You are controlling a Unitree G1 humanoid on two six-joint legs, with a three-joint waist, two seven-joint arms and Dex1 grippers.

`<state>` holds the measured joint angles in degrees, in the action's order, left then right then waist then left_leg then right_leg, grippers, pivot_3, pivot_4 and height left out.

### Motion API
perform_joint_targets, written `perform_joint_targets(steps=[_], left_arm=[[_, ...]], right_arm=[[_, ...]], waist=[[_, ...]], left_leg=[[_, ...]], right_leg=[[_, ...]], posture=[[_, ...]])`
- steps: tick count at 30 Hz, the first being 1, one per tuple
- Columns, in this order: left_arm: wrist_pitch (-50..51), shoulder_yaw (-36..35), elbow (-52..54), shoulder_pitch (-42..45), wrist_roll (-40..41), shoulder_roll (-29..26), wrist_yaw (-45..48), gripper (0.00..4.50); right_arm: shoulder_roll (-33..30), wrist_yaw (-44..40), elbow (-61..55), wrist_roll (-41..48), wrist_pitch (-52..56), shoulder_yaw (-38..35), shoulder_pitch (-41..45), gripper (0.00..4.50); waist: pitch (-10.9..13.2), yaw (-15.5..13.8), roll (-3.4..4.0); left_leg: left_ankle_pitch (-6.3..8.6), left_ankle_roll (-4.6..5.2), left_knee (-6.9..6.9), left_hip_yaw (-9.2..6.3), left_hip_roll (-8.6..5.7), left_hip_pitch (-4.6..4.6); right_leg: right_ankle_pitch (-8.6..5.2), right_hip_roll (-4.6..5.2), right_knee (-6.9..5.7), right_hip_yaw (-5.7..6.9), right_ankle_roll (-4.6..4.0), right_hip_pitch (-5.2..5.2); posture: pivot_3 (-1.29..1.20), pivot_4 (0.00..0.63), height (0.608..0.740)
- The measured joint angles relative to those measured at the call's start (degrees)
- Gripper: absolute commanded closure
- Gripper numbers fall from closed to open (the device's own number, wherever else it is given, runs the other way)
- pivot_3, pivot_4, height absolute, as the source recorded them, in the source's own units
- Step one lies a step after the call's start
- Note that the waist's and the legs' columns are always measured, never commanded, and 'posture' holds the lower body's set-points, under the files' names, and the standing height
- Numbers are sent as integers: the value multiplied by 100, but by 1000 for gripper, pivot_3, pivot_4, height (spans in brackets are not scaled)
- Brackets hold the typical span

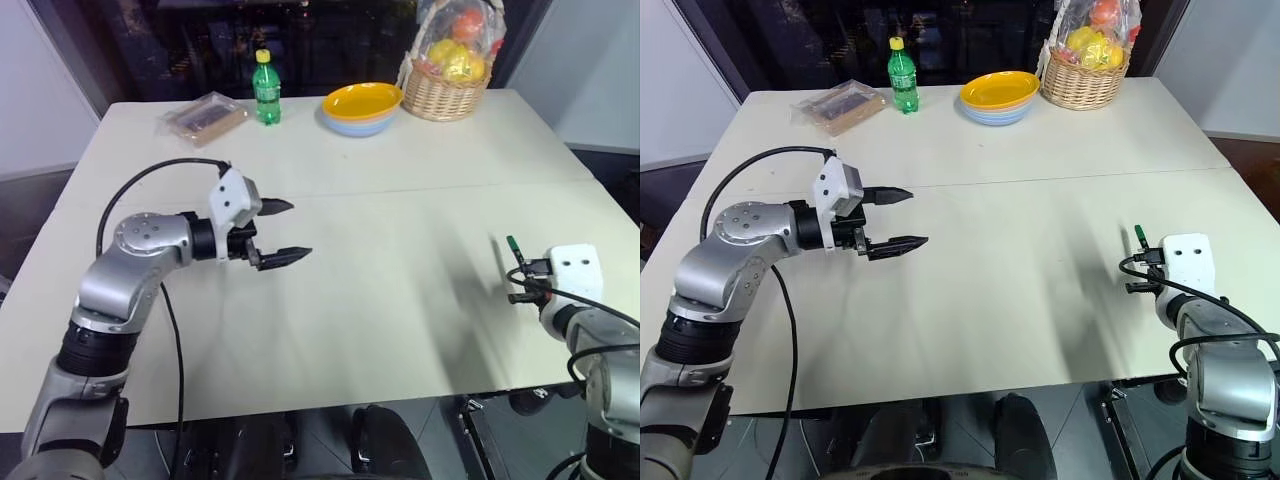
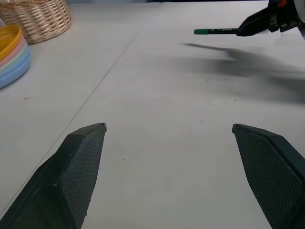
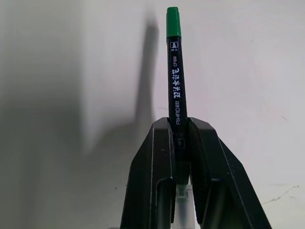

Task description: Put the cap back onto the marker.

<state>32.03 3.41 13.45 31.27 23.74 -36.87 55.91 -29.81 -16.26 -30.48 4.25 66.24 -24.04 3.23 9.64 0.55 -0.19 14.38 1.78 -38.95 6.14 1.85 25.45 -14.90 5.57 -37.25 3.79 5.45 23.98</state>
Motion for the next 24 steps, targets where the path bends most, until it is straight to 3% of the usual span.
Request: perform_joint_targets(steps=[6,18,21,24], left_arm=[[16,20,1,-1,29,-1,52,0],[18,41,1,0,59,-12,194,0],[3,144,-55,54,58,-30,378,0],[-94,309,-283,166,45,-74,675,0]], right_arm=[[-54,-15,48,60,-28,16,1,52],[-340,-193,45,210,-4,54,47,52],[-716,-567,38,473,90,56,151,52],[-1580,-1276,-17,857,102,48,221,52]], waist=[[0,-1,0],[0,0,0],[0,-5,1],[2,-13,2]], left_leg=[[0,0,0,0,0,0],[0,1,0,0,0,0],[1,1,0,-1,0,0],[3,5,0,-1,-1,1]], right_leg=[[0,0,0,0,0,0],[-1,0,1,-1,-1,0],[-1,0,2,0,-2,0],[-3,1,5,-1,-6,1]], posture=[[0,150,740],[0,150,740],[0,150,740],[0,150,740]])
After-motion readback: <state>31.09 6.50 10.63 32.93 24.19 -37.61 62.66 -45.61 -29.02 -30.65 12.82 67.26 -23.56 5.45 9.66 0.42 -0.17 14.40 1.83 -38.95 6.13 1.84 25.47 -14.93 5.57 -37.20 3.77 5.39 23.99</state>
